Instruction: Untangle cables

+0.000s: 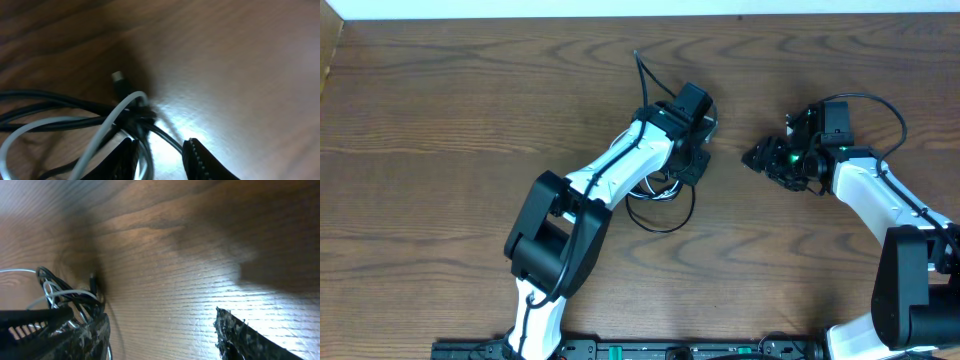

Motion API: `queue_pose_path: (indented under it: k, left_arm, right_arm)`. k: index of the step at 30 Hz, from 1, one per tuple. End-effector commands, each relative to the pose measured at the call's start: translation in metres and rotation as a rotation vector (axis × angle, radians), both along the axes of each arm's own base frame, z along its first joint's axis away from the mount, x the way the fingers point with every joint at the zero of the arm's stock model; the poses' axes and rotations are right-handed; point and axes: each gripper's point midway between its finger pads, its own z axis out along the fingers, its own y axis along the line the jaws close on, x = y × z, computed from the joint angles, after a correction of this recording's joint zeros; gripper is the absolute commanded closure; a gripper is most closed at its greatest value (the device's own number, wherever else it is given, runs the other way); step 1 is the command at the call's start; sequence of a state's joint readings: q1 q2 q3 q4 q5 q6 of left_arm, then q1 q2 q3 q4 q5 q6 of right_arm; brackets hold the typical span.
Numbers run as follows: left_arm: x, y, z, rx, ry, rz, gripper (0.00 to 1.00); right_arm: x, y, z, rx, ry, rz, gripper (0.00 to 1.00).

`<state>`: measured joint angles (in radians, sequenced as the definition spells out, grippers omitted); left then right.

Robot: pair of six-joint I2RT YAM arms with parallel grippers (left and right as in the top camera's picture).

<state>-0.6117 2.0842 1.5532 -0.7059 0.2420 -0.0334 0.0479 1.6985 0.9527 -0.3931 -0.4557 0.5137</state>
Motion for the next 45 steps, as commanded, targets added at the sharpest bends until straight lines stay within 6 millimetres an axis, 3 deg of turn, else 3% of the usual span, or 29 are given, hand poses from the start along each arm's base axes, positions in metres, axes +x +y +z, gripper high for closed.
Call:
queue_pose_path:
  k: [1,6,18,22,24,27,31,35,39,45]
  left_arm:
    - [0.014,0.018,-0.013,0.104,-0.040,0.113,0.67]
    - [0.019,0.023,-0.021,0.134,-0.051,0.142,0.67]
    - [0.007,0.021,-0.050,0.152,0.026,0.134,0.67]
    - [0.007,0.021,-0.050,0.154,0.022,0.134,0.89]
    - [0.010,0.021,-0.043,0.146,0.014,0.138,0.92]
    - [0.015,0.019,-0.017,0.126,-0.009,0.144,0.93]
    - [0.017,0.006,0.044,0.003,-0.055,0.156,0.93]
    - [0.008,-0.008,0.110,-0.204,-0.073,0.145,0.92]
    - [0.000,-0.008,0.170,-0.417,-0.062,0.117,0.92]
    - [-0.006,0.000,0.221,-0.745,0.099,0.069,0.92]
  right_arm:
    - [0.001,-0.003,0.004,-0.018,-0.017,0.007,0.36]
    - [0.000,-0.002,0.003,-0.018,-0.014,0.008,0.36]
    - [-0.003,-0.003,0.002,-0.025,-0.004,0.012,0.37]
    - [-0.003,-0.003,0.002,-0.024,-0.003,0.013,0.37]
    - [-0.003,-0.002,0.002,-0.018,-0.005,0.019,0.37]
    - [-0.003,0.009,0.009,0.025,-0.042,0.089,0.38]
    - [-0.001,0.032,0.032,0.147,-0.142,0.213,0.39]
    - [-0.001,0.051,0.071,0.265,-0.268,0.309,0.37]
    - [-0.005,0.065,0.118,0.362,-0.410,0.395,0.36]
    - [-0.012,0.069,0.159,0.376,-0.519,0.422,0.33]
